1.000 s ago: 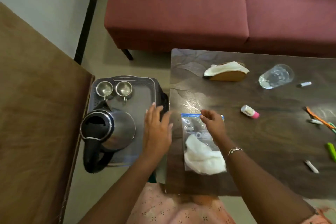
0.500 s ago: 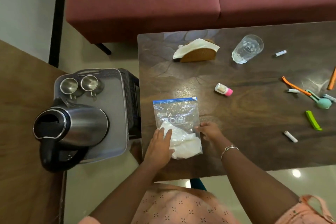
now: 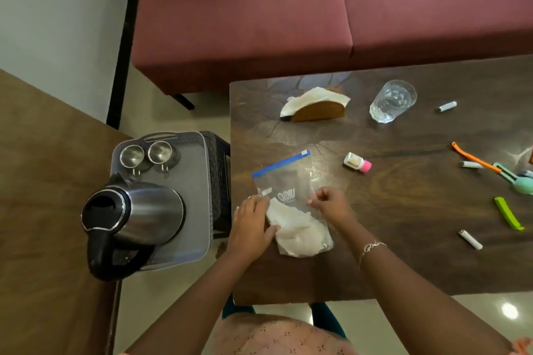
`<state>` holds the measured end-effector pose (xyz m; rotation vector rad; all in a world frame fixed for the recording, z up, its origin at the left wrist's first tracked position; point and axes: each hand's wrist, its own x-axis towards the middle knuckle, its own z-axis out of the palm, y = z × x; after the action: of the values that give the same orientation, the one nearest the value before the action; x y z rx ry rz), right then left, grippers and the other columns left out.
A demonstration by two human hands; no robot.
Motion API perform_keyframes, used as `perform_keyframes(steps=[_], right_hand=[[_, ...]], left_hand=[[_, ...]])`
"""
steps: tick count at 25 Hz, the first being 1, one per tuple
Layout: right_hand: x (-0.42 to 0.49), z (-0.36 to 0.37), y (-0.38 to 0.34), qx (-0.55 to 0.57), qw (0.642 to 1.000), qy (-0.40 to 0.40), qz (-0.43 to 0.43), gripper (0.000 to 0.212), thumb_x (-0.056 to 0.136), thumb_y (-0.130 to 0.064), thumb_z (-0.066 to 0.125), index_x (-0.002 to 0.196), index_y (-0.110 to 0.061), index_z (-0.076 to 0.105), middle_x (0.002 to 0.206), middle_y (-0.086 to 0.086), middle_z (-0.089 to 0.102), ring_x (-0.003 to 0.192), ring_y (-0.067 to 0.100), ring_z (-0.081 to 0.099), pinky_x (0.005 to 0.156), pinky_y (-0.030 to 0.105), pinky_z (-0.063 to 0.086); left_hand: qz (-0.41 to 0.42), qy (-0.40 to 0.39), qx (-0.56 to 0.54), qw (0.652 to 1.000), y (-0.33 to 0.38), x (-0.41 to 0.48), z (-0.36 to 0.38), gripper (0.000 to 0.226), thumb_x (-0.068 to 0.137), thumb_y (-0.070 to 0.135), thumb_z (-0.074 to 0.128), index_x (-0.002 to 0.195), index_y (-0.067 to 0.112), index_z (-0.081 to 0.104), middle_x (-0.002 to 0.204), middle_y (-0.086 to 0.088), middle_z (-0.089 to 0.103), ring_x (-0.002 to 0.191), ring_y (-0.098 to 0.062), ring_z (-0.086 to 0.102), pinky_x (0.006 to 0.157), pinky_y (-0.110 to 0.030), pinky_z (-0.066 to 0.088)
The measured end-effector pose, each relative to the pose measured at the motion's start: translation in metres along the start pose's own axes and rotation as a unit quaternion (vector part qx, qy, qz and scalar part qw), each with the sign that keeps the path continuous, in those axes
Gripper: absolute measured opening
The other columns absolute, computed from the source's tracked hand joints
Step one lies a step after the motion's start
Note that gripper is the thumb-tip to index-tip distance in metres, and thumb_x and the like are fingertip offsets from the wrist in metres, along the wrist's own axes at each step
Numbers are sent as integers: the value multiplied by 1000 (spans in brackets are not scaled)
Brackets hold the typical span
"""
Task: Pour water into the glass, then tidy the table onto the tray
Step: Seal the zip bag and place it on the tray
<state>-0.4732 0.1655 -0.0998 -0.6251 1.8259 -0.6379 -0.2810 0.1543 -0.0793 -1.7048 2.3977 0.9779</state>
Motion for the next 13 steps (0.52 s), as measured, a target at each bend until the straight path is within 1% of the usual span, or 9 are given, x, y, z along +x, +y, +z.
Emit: perform_keyframes(steps=[2,3,6,8,9,11,12,13], right_hand=[[-12,-8,-20,-70,994,10,-85,13,77,-5,68,67,-8,60,70,9,62,67,18,54,67,34,45],[-21,-13,-30,-94,987,24,-127,10,76,-6,69,70,-6,61,72,10,64,68,18,55,67,34,45],[-50,-32,-62,-123,962,71,-234,10,77,-8,68,70,-6,61,71,6,66,67,18,57,63,33,44],[-66,-46,-82,-130,939,89,-304,11,78,-6,67,70,-6,60,71,5,66,69,19,58,63,34,44],[-70,-53,-91,-128,930,91,-331,11,79,-5,66,70,-7,59,71,5,66,69,18,58,63,31,43],[-79,-65,-110,-108,915,91,-378,12,79,-3,65,70,-9,60,72,2,65,70,16,58,63,21,42],[-83,-71,-120,-92,908,92,-399,13,79,-2,65,70,-10,60,72,1,65,70,15,58,63,15,40],[-86,-76,-131,-75,901,92,-416,15,78,-1,66,70,-12,60,72,1,65,71,16,59,63,13,40]], left_hand=[[12,57,-24,998,14,0,-22,53,88,27,56,134,11,37,139,-8,39,133,-23,31,113,-42,23],[17,92,-55,994,23,1,-35,49,89,21,55,133,9,39,138,-10,41,132,-24,34,112,-42,25],[34,196,-157,967,57,2,-84,46,90,8,51,134,5,38,141,-11,40,134,-25,33,113,-39,27],[58,254,-201,944,81,2,-120,48,90,4,52,136,4,37,143,-10,39,136,-23,31,114,-38,25],[76,275,-212,935,91,3,-138,48,89,3,54,135,4,39,142,-10,41,135,-22,33,114,-38,25],[107,303,-221,921,108,3,-169,40,87,2,57,126,2,50,132,-12,53,126,-23,45,111,-42,31],[115,316,-232,913,116,1,-182,32,86,2,59,118,2,58,122,-12,60,115,-23,54,108,-44,35],[119,327,-247,904,123,-2,-193,24,85,2,60,109,2,64,112,-11,66,104,-21,60,104,-43,39]])
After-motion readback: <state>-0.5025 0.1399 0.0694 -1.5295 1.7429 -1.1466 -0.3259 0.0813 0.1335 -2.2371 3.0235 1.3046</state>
